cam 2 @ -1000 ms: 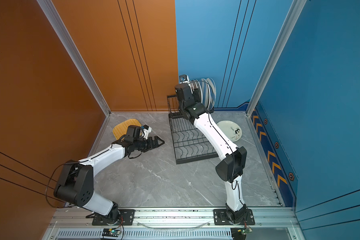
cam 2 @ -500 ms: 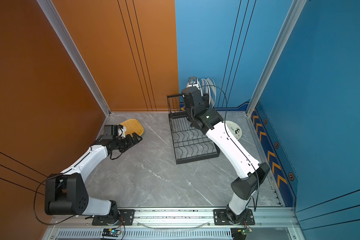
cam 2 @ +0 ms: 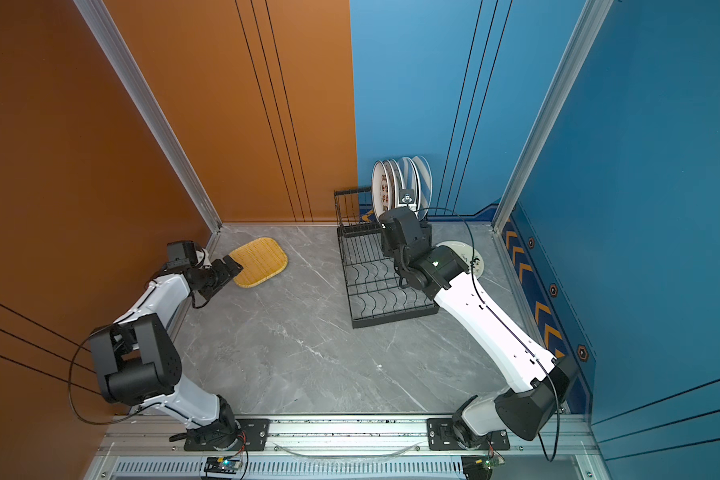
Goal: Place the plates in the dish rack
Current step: 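Open right gripper and withdraw it while left gripper moves to the yellow tray, then grasp the yellow rattan tray's edge with left gripper and tilt it up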
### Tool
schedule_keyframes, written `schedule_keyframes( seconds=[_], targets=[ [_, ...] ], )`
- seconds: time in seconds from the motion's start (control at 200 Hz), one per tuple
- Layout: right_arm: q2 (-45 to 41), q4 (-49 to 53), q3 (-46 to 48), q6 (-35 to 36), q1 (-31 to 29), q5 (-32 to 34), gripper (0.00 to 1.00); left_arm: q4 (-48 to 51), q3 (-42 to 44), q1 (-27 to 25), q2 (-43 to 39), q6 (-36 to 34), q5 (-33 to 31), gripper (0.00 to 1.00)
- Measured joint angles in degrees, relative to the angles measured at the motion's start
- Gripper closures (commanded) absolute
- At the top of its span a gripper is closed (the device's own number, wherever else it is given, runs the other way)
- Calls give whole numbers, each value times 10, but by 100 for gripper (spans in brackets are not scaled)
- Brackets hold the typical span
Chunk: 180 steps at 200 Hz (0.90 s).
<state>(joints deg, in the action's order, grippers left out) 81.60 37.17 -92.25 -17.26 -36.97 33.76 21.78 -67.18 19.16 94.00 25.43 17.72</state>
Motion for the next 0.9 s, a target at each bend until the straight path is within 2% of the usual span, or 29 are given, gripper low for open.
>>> schedule_keyframes(
  seconds=[0.22, 0.255, 0.47, 0.901],
  targets=[
    [-38, 12, 35, -23, 10, -16, 26, 1, -101, 26, 101, -26, -9, 13],
    [-42, 14, 37, -24, 13, -18, 26, -1, -117, 27, 119, -28, -10, 18],
    [-60, 28, 38, -32, 35, -26, 25, -1, -182, 28, 209, -36, -5, 25],
    [-65, 38, 50, -43, 65, -43, 24, 28, -237, 5, 281, -36, 20, 32]
  ],
)
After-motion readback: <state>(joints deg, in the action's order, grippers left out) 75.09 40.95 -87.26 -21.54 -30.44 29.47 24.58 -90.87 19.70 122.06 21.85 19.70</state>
